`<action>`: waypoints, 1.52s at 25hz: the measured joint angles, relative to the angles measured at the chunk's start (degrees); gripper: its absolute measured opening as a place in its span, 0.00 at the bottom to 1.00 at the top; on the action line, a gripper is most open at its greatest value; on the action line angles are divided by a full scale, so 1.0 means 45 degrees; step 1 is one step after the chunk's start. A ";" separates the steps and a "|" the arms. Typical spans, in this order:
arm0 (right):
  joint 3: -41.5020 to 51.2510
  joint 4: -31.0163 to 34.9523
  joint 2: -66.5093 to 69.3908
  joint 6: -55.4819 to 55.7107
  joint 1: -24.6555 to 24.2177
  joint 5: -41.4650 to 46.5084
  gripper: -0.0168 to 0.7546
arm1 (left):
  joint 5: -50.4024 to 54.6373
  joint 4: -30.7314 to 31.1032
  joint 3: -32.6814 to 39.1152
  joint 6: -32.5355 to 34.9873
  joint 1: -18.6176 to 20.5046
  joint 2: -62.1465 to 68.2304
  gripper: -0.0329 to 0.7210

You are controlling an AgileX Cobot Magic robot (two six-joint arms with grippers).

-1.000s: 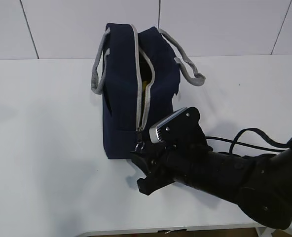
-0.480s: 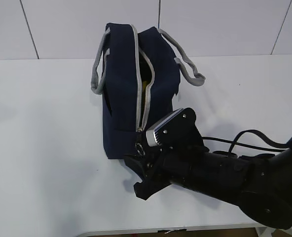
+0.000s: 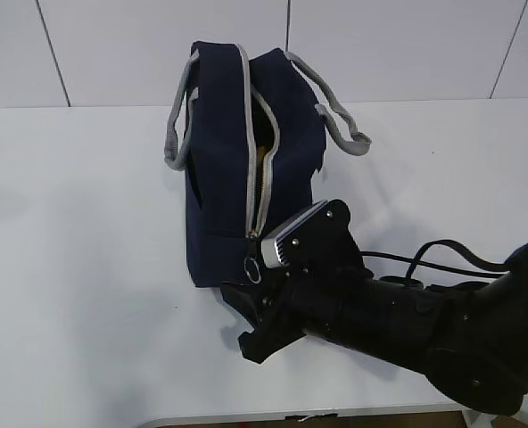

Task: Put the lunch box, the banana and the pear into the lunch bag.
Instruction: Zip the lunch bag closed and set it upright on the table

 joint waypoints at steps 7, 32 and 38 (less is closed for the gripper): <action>0.0000 0.0169 0.0000 0.0000 0.0000 -0.0052 0.46 | 0.0000 0.0000 0.0000 0.0000 0.0000 0.0000 0.36; 0.0000 0.1330 0.0023 0.0021 0.0000 -0.0079 0.32 | 0.0000 -0.0068 0.0000 0.0000 0.0000 0.0000 0.36; 0.0000 0.1351 0.0023 0.0021 0.0000 -0.0052 0.32 | 0.0000 -0.0097 0.0000 0.0000 0.0000 0.0000 0.36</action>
